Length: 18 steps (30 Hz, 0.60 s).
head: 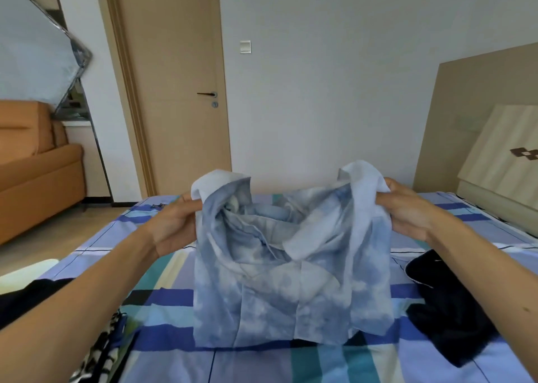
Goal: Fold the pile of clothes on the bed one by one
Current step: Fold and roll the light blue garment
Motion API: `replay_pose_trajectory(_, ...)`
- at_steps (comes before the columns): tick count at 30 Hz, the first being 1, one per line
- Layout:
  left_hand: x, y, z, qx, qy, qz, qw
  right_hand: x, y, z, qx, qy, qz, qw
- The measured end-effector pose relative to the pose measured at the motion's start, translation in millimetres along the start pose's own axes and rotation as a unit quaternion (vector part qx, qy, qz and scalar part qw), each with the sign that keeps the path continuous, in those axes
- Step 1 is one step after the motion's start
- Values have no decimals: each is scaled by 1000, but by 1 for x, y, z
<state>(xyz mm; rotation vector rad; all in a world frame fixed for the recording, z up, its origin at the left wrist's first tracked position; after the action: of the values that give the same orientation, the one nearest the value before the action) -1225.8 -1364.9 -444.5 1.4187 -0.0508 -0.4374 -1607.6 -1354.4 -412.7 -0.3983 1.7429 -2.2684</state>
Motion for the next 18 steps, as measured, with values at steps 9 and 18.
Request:
replay_pose_trajectory(9,-11,-12,30,116,118,42,985,8,38,58,-155,214,-21,964)
replay_pose_trajectory(18,-38,-7,66,64,260,226,937,-57,27,99,-103,266,-132,950)
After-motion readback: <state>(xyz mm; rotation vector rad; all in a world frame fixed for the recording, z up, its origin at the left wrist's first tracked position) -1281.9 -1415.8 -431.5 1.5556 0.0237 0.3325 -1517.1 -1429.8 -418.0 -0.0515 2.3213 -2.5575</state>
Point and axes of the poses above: each hand's wrist, its own z-axis towards the middle knuckle, its own x-axis out of the back of the hand, y = z × x, the point moved 2 cm from there along z, towards the middle knuckle
